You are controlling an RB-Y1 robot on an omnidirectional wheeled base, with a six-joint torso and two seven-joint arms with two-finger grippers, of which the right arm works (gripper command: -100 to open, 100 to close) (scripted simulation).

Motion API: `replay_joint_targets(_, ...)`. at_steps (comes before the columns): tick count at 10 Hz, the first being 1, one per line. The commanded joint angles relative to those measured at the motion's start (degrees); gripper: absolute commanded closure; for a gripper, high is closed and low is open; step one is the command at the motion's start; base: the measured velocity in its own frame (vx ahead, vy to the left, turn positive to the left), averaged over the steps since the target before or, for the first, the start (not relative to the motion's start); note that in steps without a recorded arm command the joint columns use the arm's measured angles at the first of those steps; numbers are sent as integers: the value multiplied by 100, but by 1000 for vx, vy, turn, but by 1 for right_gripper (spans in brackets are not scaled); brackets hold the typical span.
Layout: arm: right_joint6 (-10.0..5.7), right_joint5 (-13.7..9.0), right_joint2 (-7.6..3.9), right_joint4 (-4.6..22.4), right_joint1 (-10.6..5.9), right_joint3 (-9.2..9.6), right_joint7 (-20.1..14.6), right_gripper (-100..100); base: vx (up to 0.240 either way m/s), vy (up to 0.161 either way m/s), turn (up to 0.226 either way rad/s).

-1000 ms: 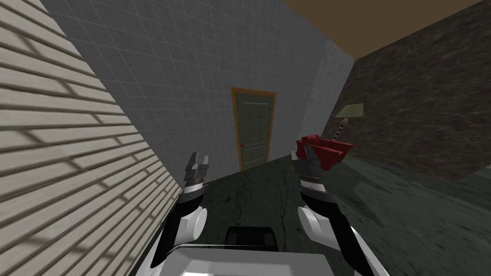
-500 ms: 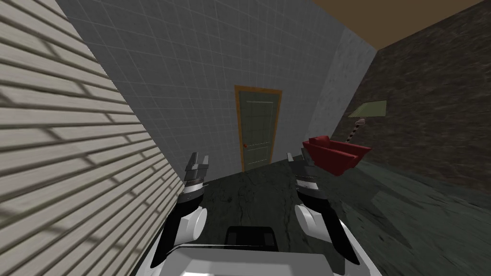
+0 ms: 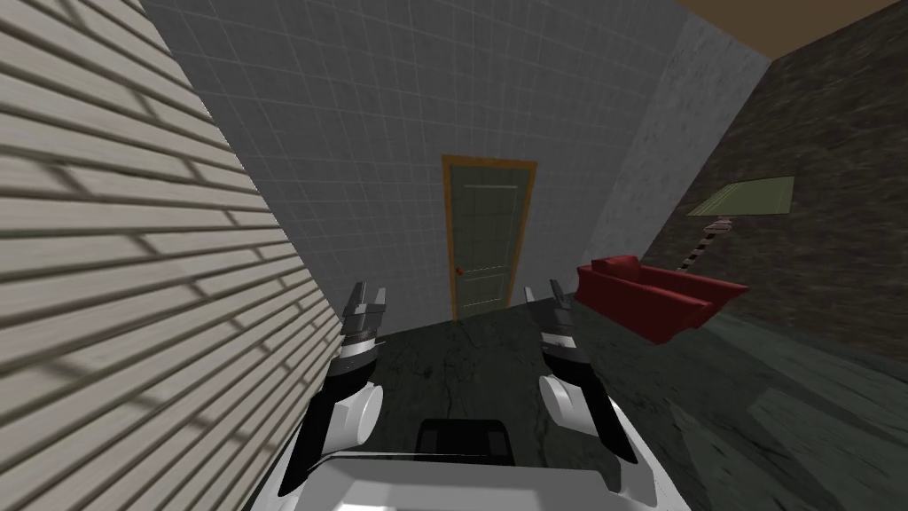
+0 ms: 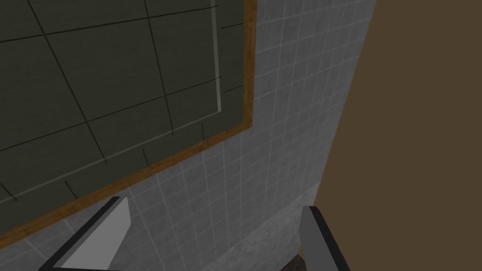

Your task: Pull the door open

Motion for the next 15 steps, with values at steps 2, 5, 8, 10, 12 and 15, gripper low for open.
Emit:
replay_joint_targets(2,-102,-114,-54,359,-112,-10,-227,-100,48,-7,63)
replay_joint_targets(5,-190,-250,-108,733,-246,-11,-487,-100,79,-14,128)
replay_joint_targets(8,-333,-472,-183,1297,-463,-13,-909,-100,76,-15,143)
replay_joint_targets(10,-382,-547,-207,1549,-537,-13,-1053,-100,78,-22,120)
replay_joint_targets(12,-483,-704,-250,1906,-692,-14,-1352,-100,65,-17,148)
replay_joint_targets(15,-585,-862,-293,2358,-846,-16,-1653,-100,65,-15,121)
